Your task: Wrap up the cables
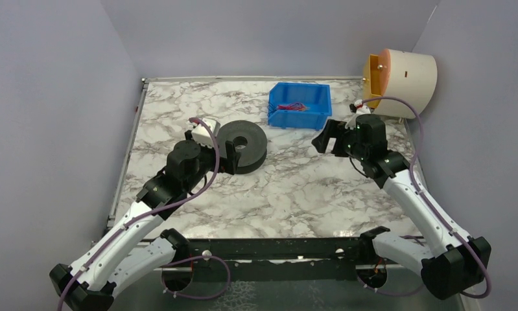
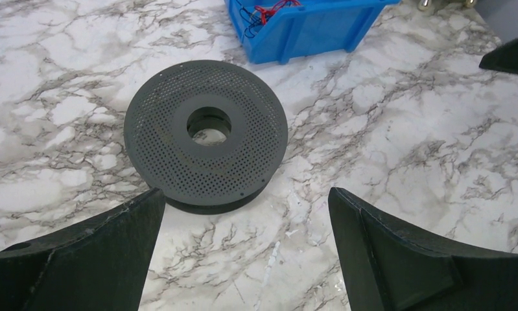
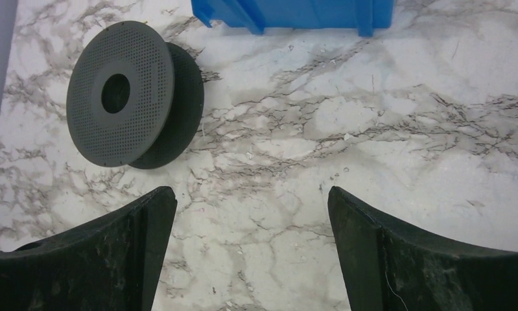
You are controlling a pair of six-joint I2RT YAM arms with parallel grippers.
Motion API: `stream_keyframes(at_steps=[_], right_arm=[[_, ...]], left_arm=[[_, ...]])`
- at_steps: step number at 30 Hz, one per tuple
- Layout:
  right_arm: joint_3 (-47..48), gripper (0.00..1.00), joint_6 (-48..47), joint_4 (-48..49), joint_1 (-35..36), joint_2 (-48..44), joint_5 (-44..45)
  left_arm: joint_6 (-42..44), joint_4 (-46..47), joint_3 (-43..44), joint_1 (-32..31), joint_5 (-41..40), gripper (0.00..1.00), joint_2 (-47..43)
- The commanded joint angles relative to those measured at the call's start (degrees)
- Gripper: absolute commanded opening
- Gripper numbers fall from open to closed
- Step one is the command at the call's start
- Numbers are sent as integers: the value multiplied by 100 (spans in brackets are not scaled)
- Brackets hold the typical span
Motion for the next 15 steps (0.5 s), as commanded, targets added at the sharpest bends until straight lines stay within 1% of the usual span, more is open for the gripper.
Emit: stream_keyframes(at_steps=[1,4,8,12,15], right_arm=[[314,91,570,252,31,271,-98],[504,90,875,92,144,564,214],[624,90,1175,138,358,766,608],[891,90,1416,79,602,1176,901],[1117,90,1626,85,820,1454,1275]], left_arm=[[199,223,-319,-15,-52,99,-225],[182,231,-398,-13,-17,99,-263],[191,329,-508,-10,48,99,-337],[318,403,-683,-14,31,99,-384],[399,402,-757,-18,35,99,-367]])
